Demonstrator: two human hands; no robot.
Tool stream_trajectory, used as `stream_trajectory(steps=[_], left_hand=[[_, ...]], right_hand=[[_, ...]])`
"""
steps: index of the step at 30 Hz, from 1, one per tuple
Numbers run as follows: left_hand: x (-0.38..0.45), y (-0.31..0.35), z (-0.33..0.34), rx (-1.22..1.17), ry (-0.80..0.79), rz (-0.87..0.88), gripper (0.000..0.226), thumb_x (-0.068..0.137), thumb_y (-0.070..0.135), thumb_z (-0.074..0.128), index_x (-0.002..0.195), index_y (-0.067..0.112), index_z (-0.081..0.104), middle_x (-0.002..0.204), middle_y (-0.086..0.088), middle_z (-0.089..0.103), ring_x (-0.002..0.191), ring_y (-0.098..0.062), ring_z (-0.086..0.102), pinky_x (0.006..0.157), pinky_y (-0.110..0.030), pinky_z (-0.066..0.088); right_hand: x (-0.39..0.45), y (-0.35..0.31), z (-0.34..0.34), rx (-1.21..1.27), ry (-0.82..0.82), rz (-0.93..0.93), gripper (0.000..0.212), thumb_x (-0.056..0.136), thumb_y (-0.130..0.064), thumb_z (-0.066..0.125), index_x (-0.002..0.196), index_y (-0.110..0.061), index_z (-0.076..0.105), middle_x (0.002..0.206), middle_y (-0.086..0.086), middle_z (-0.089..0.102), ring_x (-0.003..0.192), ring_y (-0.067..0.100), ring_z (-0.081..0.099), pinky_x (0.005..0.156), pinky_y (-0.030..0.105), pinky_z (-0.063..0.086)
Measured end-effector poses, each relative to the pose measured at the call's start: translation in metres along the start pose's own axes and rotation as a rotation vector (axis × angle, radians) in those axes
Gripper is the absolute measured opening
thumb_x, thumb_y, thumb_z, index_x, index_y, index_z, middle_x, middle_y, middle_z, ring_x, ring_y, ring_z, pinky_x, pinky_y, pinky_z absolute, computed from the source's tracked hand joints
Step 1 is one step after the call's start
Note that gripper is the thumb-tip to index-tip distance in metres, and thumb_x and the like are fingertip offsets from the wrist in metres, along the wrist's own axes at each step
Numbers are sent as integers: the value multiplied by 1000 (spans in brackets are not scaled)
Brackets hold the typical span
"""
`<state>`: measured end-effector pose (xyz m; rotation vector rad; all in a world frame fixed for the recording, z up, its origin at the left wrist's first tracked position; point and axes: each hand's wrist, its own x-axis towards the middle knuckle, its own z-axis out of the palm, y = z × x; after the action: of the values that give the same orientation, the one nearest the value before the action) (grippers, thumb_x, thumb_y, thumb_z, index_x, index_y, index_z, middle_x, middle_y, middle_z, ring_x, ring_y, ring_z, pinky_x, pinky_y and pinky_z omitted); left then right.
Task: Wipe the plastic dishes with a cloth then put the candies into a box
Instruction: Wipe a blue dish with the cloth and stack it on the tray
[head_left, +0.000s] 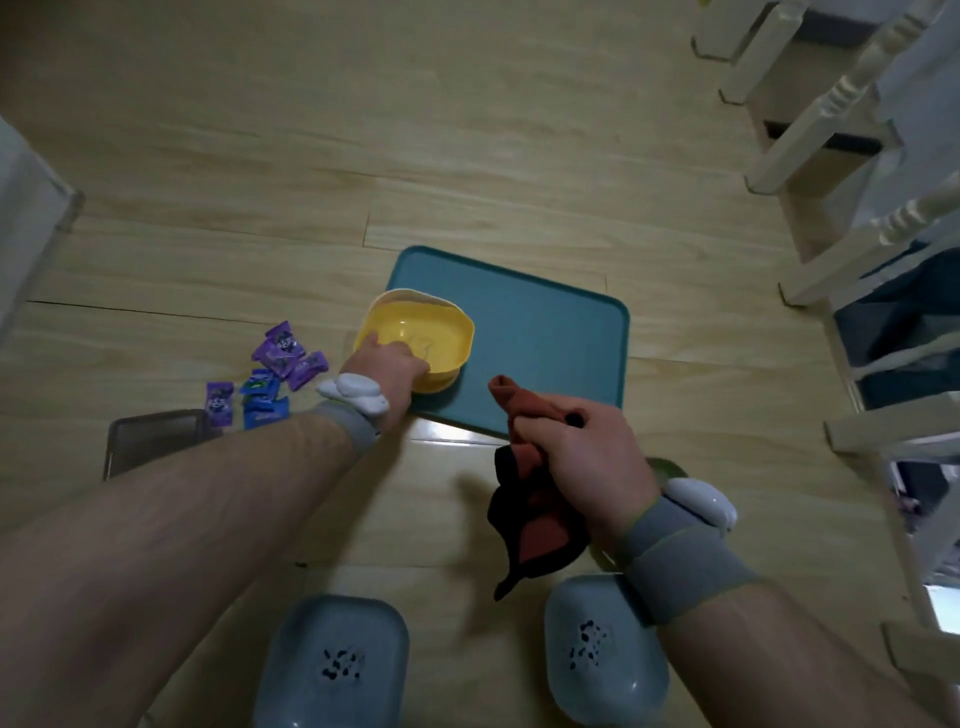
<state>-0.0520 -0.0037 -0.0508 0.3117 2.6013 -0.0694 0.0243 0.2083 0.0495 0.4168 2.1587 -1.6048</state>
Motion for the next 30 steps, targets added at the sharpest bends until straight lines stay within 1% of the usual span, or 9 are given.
stream_trajectory(steps=[3, 6, 9, 12, 16, 19, 22, 25, 30], left_hand=[[6, -3, 15, 55, -1, 3, 42, 91, 16, 45, 129, 31, 57, 131, -4, 57, 121, -26, 51, 114, -43, 17], [6, -2, 23, -6, -57, -47, 45, 91, 15, 44, 132, 32, 53, 133, -3, 57, 125, -28, 49, 117, -45, 12], [5, -4, 23, -60, -59, -26, 50, 88, 12, 48, 136, 26, 48, 140, -4, 52, 131, -28, 41, 117, -44, 13], [-15, -4, 22, -112, 33, 8, 55, 88, 12, 51, 142, 18, 42, 152, -6, 39, 140, -27, 30, 114, -40, 20], [-44, 8, 34, -343, 308, 36, 43, 88, 17, 60, 130, 15, 59, 139, -6, 54, 129, -29, 45, 102, -35, 36], [-83, 15, 62, -368, 22, 42, 37, 90, 28, 57, 126, 24, 62, 129, -1, 60, 119, -25, 53, 96, -36, 44], [-118, 18, 92, -326, -214, 64, 38, 91, 43, 51, 126, 32, 61, 128, 2, 62, 112, -22, 59, 88, -30, 46], [-133, 24, 113, -243, -250, 67, 40, 91, 49, 44, 123, 33, 61, 125, 3, 64, 107, -23, 61, 84, -31, 49], [-138, 39, 139, -160, -346, 53, 31, 89, 28, 45, 115, 29, 63, 114, -1, 65, 93, -25, 62, 72, -30, 46]], right_hand=[[4, 7, 2, 15, 14, 16, 17, 74, -16, 69, 81, -28, 78, 67, -2, 67, 63, 12, 59, 69, 32, 49], [8, 9, 6, 32, 16, 26, 21, 65, -25, 67, 83, -31, 78, 69, -1, 66, 62, 13, 57, 67, 31, 46], [7, 9, 8, 79, 9, 55, 20, 64, -28, 69, 82, -22, 77, 60, 0, 58, 58, 19, 54, 64, 35, 45], [-1, 9, 17, 44, 7, 57, 18, 63, -26, 67, 78, -21, 76, 57, -1, 58, 60, 20, 55, 66, 36, 46], [-3, 6, 31, 35, 11, 66, 26, 61, -25, 66, 83, -28, 78, 65, -3, 68, 61, 18, 59, 68, 38, 51], [-26, 9, 42, 43, -41, 121, 20, 68, -16, 67, 80, -27, 78, 64, 1, 67, 57, 19, 58, 62, 36, 50], [-52, 12, 49, 28, -84, 176, 16, 74, -9, 64, 84, -13, 75, 57, 3, 56, 48, 23, 52, 55, 35, 47], [-65, 14, 49, 29, -82, 219, 15, 73, -8, 63, 86, -6, 71, 58, 7, 53, 47, 25, 51, 54, 36, 47], [-72, 24, 49, 24, -90, 256, 15, 75, -4, 62, 86, -2, 71, 58, 6, 52, 50, 23, 49, 55, 35, 45]])
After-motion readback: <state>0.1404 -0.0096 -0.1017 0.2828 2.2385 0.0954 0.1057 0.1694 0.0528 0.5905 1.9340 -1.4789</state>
